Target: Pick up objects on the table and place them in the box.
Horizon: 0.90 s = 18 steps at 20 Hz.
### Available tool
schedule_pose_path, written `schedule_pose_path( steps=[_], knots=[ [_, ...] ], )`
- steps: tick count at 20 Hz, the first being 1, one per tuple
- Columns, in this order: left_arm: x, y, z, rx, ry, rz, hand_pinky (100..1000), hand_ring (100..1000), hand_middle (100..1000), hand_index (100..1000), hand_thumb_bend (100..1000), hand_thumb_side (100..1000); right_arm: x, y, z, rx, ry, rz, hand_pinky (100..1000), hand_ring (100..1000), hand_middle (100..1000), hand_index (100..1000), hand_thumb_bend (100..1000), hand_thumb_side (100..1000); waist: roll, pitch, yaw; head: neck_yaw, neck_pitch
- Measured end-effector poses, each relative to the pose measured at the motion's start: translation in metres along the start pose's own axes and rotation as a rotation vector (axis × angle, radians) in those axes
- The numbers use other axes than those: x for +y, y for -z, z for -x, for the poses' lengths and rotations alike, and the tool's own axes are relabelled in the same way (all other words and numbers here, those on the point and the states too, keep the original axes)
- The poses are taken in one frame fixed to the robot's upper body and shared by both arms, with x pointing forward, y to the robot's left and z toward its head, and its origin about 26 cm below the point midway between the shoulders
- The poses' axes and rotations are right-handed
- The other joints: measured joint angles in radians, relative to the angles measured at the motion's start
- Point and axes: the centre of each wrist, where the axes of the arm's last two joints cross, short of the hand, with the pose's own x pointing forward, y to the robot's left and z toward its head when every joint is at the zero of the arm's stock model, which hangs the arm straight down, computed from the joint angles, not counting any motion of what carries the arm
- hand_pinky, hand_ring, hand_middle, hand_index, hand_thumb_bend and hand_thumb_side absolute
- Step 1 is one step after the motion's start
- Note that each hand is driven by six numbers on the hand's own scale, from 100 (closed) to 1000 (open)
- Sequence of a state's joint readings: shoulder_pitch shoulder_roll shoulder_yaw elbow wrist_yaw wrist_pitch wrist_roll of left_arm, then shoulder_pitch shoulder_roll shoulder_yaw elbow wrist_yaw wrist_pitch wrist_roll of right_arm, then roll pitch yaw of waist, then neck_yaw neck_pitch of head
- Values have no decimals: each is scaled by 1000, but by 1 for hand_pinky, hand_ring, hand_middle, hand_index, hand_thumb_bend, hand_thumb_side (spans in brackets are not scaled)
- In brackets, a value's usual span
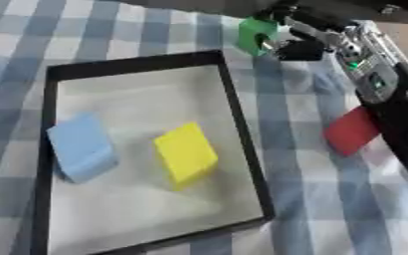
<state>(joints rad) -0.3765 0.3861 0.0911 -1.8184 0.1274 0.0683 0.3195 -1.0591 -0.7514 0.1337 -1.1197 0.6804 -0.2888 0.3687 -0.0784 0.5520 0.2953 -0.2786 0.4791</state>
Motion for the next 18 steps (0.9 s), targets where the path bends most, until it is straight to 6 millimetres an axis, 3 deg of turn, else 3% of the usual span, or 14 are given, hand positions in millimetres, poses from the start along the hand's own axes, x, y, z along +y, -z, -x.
schedule_pose_path(
  steps=[5, 10, 13, 18],
  knots=[
    [0, 1, -1, -2, -2, 0, 626, 736, 704, 802, 416, 634, 1, 1, -1, 21, 5, 37, 841, 811, 818, 869, 100, 889, 0, 5, 1, 0, -4],
    [0, 1, -1, -3, -4, 0, 627, 736, 703, 802, 415, 636, 2, 1, -1, 44, 13, 89, 849, 752, 770, 835, 100, 638, 0, 7, 1, 0, -4],
    [0, 1, -2, -5, -6, 0, 627, 736, 703, 802, 413, 636, 2, 1, -1, 62, 19, 125, 852, 735, 753, 810, 100, 567, 0, 9, 1, 0, -5],
    [0, 1, -2, -5, -6, 2, 628, 735, 703, 801, 410, 637, 4, 1, 0, 87, 37, 175, 847, 666, 697, 720, 100, 356, 0, 10, -1, 0, -7]
  ],
)
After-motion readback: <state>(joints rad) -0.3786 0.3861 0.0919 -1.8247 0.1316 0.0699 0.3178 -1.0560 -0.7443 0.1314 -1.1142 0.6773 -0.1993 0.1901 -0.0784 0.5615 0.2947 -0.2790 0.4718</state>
